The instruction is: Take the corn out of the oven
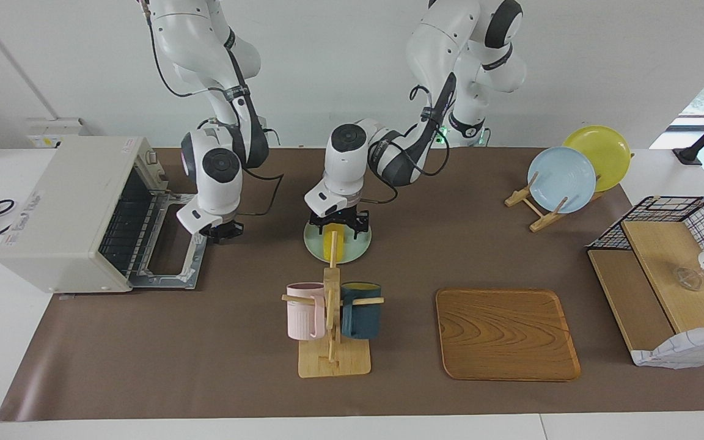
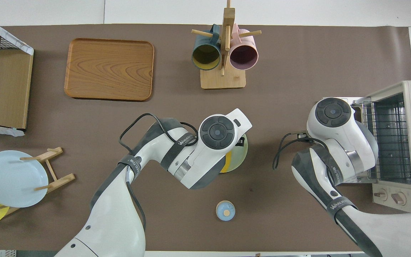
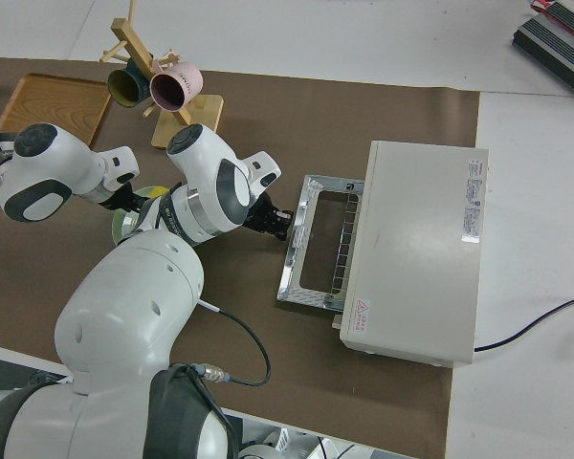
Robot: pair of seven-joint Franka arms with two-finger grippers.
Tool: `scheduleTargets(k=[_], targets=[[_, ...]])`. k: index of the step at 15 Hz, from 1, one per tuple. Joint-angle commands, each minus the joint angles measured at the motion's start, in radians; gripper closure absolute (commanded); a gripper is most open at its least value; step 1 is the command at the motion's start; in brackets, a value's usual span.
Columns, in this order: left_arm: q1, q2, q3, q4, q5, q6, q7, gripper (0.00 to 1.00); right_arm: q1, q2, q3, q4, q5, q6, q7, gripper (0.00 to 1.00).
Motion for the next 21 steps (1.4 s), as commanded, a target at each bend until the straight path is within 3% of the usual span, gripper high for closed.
scheduleTargets(k=[1, 4, 6, 7, 11, 14, 18, 21], targets=[[-0.006, 0.015, 0.005, 0.003, 0.022, 0.029, 0.003, 0.0, -0.021, 0.009, 0.013, -0.008, -0.04, 0.009, -0.01, 1.0], [-0.009, 0.012, 0.005, -0.017, 0.022, 0.049, 0.002, 0.02, -0.022, 0.012, 0.012, -0.008, -0.062, 0.009, -0.012, 1.0], [-0.009, 0.012, 0.005, -0.017, 0.02, 0.035, -0.003, 0.73, -0.025, 0.014, 0.012, -0.008, -0.117, -0.007, -0.016, 1.0], [-0.009, 0.01, 0.005, -0.017, 0.02, 0.029, -0.005, 0.99, -0.034, 0.014, 0.013, -0.007, -0.135, -0.021, -0.02, 1.0], [0.004, 0.008, 0.005, -0.005, 0.009, -0.003, -0.021, 1.0, -0.028, 0.014, 0.013, 0.019, -0.162, -0.065, -0.021, 1.0], [0.034, -0.028, 0.008, 0.026, -0.034, -0.087, -0.021, 1.0, -0.027, -0.006, 0.019, 0.108, -0.163, -0.22, -0.111, 1.0], [0.206, -0.163, 0.005, 0.029, -0.035, -0.254, 0.001, 1.0, -0.114, -0.098, 0.016, 0.15, -0.091, -0.276, -0.373, 1.0], [0.338, -0.162, 0.008, 0.052, -0.037, -0.311, 0.154, 1.0, -0.165, -0.152, 0.013, 0.15, -0.05, -0.313, -0.464, 1.0]])
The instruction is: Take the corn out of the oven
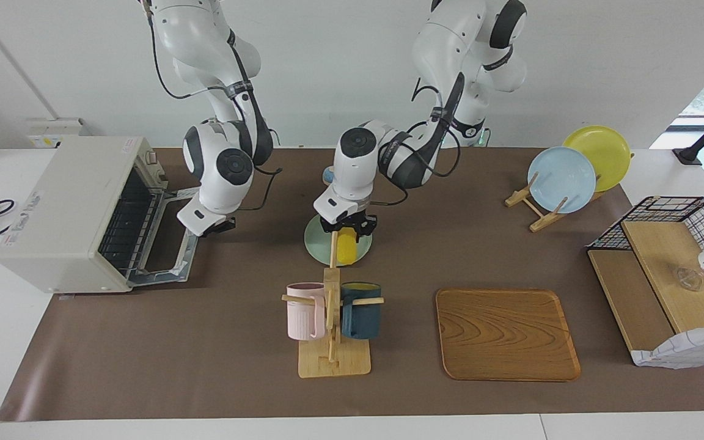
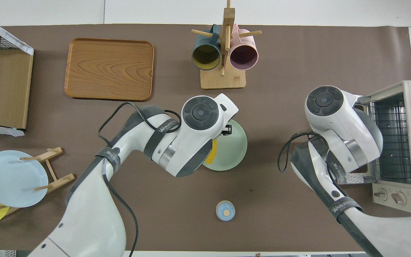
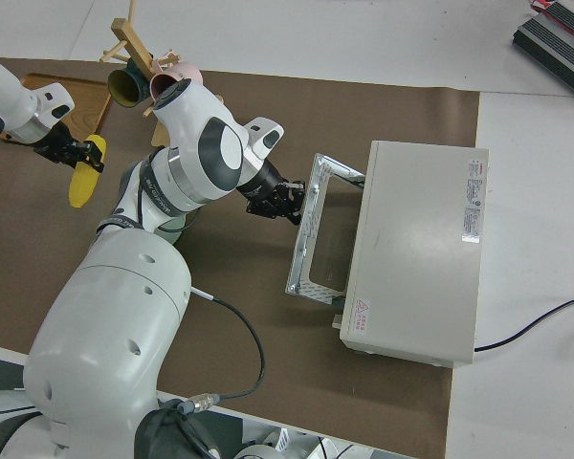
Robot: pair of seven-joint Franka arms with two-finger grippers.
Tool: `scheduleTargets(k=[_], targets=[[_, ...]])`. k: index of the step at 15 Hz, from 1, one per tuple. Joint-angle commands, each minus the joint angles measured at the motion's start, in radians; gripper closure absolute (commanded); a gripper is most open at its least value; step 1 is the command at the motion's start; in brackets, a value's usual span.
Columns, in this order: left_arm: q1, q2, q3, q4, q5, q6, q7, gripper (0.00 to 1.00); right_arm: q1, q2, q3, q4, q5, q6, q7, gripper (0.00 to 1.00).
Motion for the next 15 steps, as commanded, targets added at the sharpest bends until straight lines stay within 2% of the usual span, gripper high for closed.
scheduleTargets(k=[1, 3, 4, 6, 10, 12, 14, 15], targets=[[0.134, 0.002, -0.009, -0.001, -0.018, -0.024, 0.13, 1.0, -0.099, -0.035, -0.014, -0.008, -0.015, 0.01, -0.137, 1.0], [0.242, 0.035, -0.01, 0.02, -0.014, -0.021, 0.217, 1.0, -0.15, -0.057, -0.017, -0.008, 0.038, 0.01, -0.235, 1.0], [0.263, 0.086, -0.009, 0.074, -0.008, -0.027, 0.233, 1.0, -0.168, -0.066, -0.018, -0.008, 0.054, 0.009, -0.263, 1.0], [0.289, 0.228, -0.007, 0.245, -0.003, -0.067, 0.247, 1.0, -0.199, -0.068, -0.018, -0.009, 0.057, 0.006, -0.289, 1.0], [0.38, 0.402, -0.01, 0.465, 0.003, -0.067, 0.313, 1.0, -0.22, -0.092, -0.018, -0.008, 0.112, -0.007, -0.336, 1.0], [0.392, 0.446, -0.01, 0.5, 0.005, -0.03, 0.313, 1.0, -0.22, -0.133, -0.02, -0.005, 0.179, -0.023, -0.339, 1.0], [0.382, 0.52, -0.007, 0.56, 0.009, -0.021, 0.314, 1.0, -0.22, -0.187, -0.021, 0.015, 0.314, -0.048, -0.339, 1.0], [0.388, 0.52, -0.009, 0.557, 0.009, -0.023, 0.331, 1.0, -0.217, -0.195, -0.02, 0.033, 0.371, -0.051, -0.335, 1.0]])
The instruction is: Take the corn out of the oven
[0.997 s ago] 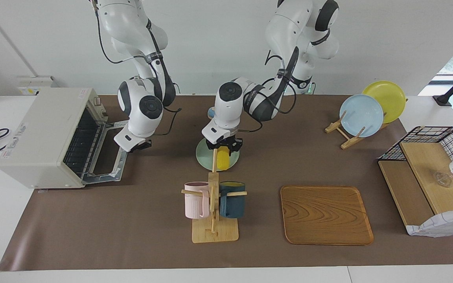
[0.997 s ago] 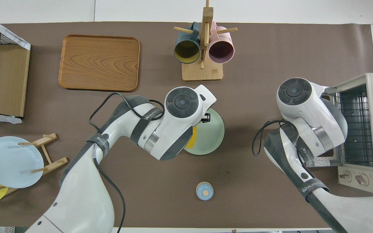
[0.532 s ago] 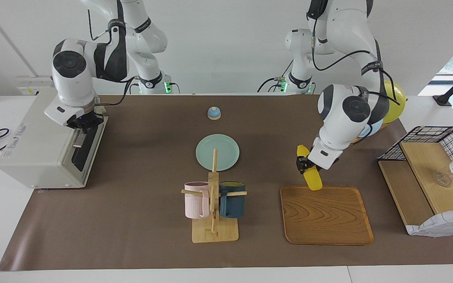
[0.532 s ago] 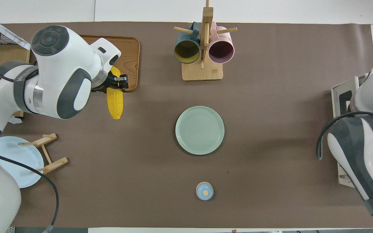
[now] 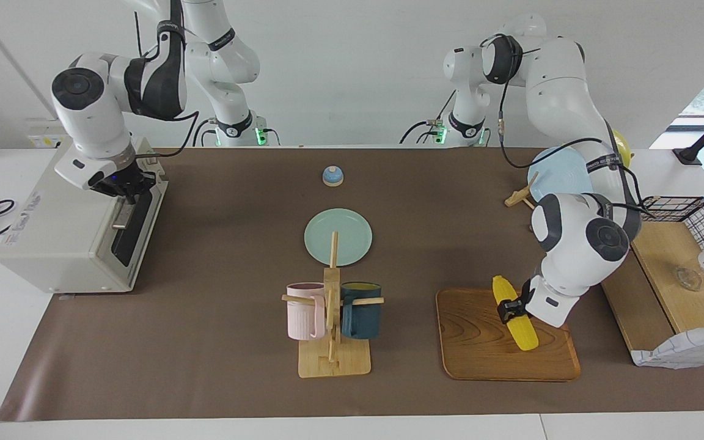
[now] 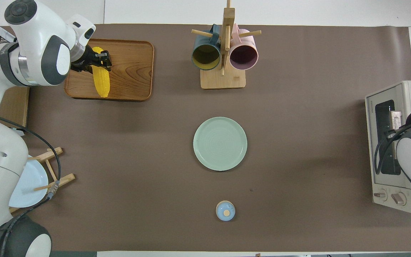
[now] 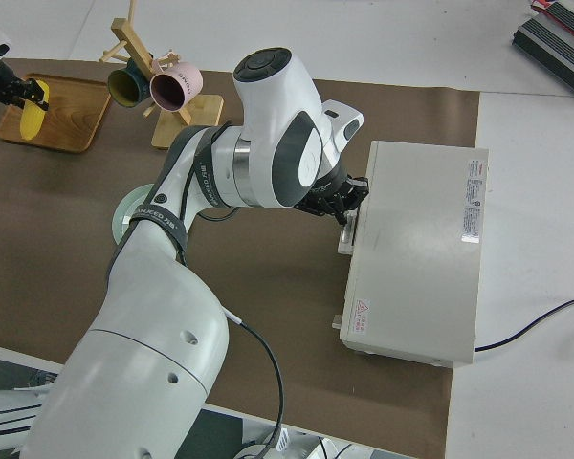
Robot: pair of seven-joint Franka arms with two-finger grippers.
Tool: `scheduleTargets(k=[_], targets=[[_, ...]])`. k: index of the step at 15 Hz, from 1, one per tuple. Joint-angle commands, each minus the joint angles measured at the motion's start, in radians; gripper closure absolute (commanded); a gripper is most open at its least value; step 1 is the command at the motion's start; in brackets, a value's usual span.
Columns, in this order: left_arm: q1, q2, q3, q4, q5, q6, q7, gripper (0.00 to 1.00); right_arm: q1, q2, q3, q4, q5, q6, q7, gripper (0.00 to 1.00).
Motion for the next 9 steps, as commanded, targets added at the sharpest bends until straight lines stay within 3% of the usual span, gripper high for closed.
scheduleTargets(k=[1, 6, 7, 8, 9], targets=[[0.001, 0.064, -0.007, 0.084, 0.007, -0.019, 0.056, 1.0, -0.01, -0.062, 0.01, 0.028, 0.142, -0.032, -0.028, 1.0], [0.002, 0.059, -0.005, 0.052, 0.01, 0.007, 0.074, 1.0, 0.039, -0.056, 0.023, 0.137, 0.184, -0.105, -0.016, 1.0], [0.002, 0.053, -0.005, 0.047, 0.016, 0.019, 0.084, 0.28, 0.04, -0.053, 0.023, 0.146, 0.18, -0.117, -0.005, 1.0], [0.004, 0.048, -0.005, 0.045, 0.021, 0.015, 0.092, 0.0, 0.04, -0.053, 0.023, 0.148, 0.175, -0.121, 0.01, 0.95], [0.004, 0.045, -0.005, 0.047, 0.02, -0.004, 0.092, 0.0, 0.04, -0.053, 0.023, 0.148, 0.17, -0.131, 0.015, 0.88]])
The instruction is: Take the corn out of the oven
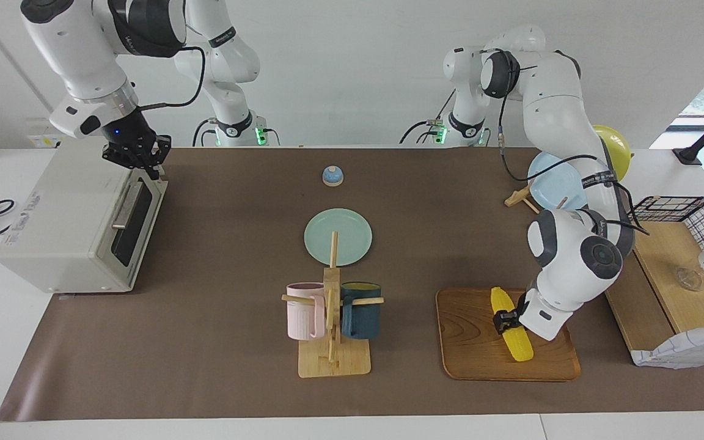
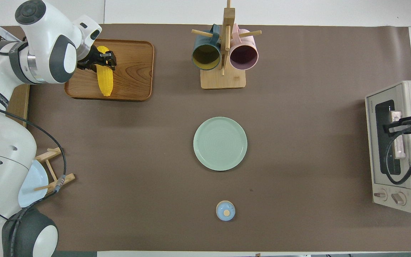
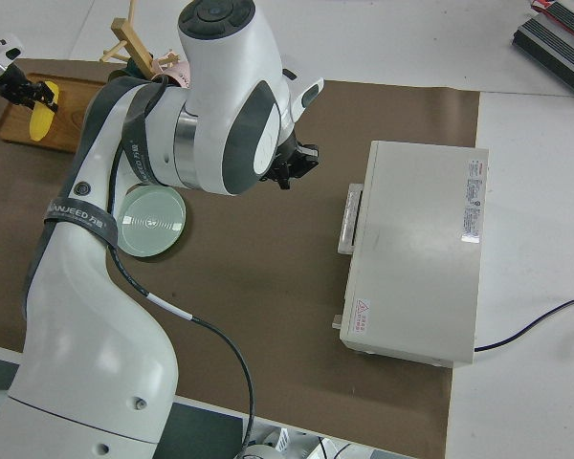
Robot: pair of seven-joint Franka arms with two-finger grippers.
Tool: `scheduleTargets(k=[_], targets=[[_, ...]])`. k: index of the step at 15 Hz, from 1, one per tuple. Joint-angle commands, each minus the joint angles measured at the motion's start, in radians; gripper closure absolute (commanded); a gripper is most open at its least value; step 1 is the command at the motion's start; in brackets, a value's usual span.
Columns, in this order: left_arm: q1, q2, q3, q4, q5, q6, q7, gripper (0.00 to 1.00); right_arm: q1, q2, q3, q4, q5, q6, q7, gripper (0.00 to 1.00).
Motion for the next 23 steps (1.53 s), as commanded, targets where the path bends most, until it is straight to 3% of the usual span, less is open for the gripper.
scheduleTargets(k=[1, 2, 8, 11, 13, 16, 21, 23], targets=[[0.002, -0.006, -0.001, 0.004, 0.016, -0.027, 0.021, 0.0, -0.008, 0.017, 0.001, 0.023, 0.003, -0.03, 0.012, 0.6], [0.004, -0.033, -0.001, 0.001, 0.01, -0.04, 0.021, 0.0, -0.008, 0.019, 0.001, 0.026, 0.003, -0.029, 0.012, 0.01], [0.022, -0.203, 0.037, -0.077, 0.013, -0.196, 0.007, 0.0, 0.003, 0.12, 0.003, 0.192, -0.05, -0.127, 0.013, 0.0], [0.022, -0.366, 0.05, -0.213, 0.012, -0.244, 0.002, 0.0, 0.003, 0.166, 0.003, 0.257, -0.055, -0.188, 0.013, 0.0], [0.022, -0.469, 0.05, -0.284, 0.012, -0.313, -0.014, 0.0, 0.009, 0.172, -0.007, 0.259, -0.063, -0.191, 0.016, 0.0], [0.021, -0.558, 0.048, -0.3, 0.013, -0.455, -0.025, 0.0, 0.151, 0.164, -0.138, 0.262, -0.061, -0.193, 0.035, 0.0], [0.012, -0.782, 0.048, -0.483, 0.012, -0.485, -0.027, 0.0, 0.155, 0.166, -0.142, 0.262, -0.047, -0.19, 0.069, 0.0], [0.013, -0.837, 0.048, -0.543, 0.01, -0.483, -0.028, 0.0, 0.155, 0.163, -0.142, 0.258, -0.047, -0.197, 0.069, 0.0]])
